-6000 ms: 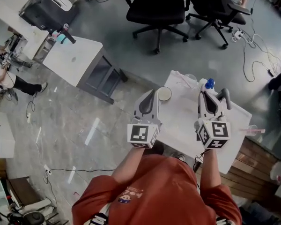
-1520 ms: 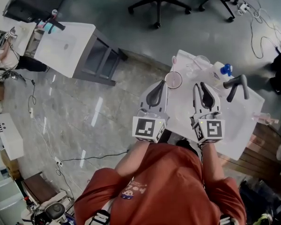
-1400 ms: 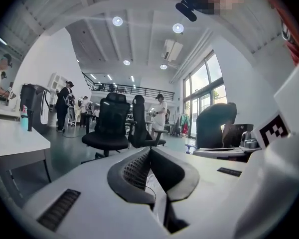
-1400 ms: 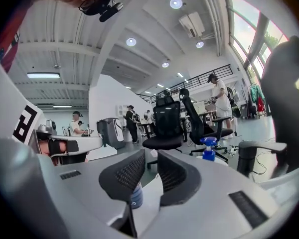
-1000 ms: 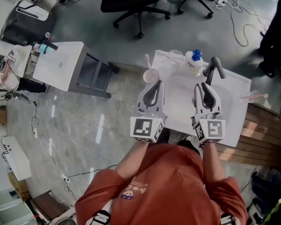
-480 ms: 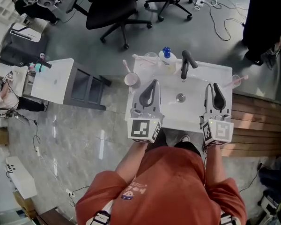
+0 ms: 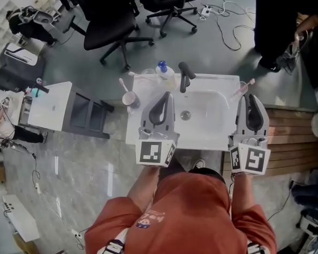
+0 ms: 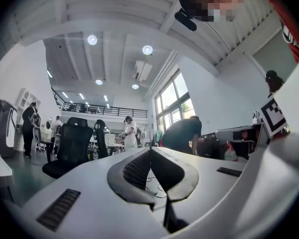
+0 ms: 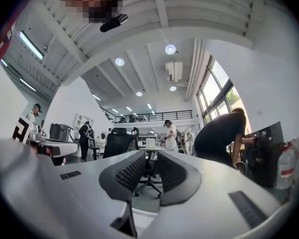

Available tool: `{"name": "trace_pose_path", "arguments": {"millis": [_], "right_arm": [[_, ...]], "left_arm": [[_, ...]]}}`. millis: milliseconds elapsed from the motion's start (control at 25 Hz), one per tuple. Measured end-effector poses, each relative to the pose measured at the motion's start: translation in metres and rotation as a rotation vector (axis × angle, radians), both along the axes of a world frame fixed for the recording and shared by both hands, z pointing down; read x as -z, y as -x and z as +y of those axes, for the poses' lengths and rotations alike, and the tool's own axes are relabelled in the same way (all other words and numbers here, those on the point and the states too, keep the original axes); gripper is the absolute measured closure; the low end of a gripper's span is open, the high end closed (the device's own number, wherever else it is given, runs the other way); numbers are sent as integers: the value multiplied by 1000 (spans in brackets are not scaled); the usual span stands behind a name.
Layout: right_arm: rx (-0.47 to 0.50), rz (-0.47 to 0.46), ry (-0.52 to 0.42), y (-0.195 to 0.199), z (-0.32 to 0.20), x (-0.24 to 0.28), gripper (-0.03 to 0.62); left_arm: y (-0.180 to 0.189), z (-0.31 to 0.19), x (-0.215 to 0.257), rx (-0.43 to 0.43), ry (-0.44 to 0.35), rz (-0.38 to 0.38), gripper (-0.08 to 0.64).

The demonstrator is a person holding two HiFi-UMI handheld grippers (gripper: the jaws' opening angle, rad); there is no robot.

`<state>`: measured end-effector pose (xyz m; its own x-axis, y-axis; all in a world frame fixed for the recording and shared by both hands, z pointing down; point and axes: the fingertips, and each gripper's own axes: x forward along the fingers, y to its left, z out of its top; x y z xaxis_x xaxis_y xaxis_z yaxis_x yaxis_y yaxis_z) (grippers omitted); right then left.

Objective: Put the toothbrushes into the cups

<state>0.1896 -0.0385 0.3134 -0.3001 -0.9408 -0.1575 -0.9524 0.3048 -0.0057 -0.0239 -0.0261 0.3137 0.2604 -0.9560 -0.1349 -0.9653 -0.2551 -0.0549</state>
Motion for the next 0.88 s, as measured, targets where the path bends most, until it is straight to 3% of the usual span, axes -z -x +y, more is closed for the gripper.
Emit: {"name": "trace_pose_path", "arguments": {"millis": [280,520,720,880], "right_arm": [[-61,-34,-45,-46,27,15,514],[-75,-26,-55,-57,33,13,536],[-30,-51,-35,-58,36,5,583],[-28,-23,-25,-58,34,4,584]], "left_arm": [[-35,28,27,-25,-110,-42,541],[-49,29,32,-46,-121,-29,541],[-52,31,28,-43,-124,-70,541],[-51,33,29,-37,-120,-40,541]]}}
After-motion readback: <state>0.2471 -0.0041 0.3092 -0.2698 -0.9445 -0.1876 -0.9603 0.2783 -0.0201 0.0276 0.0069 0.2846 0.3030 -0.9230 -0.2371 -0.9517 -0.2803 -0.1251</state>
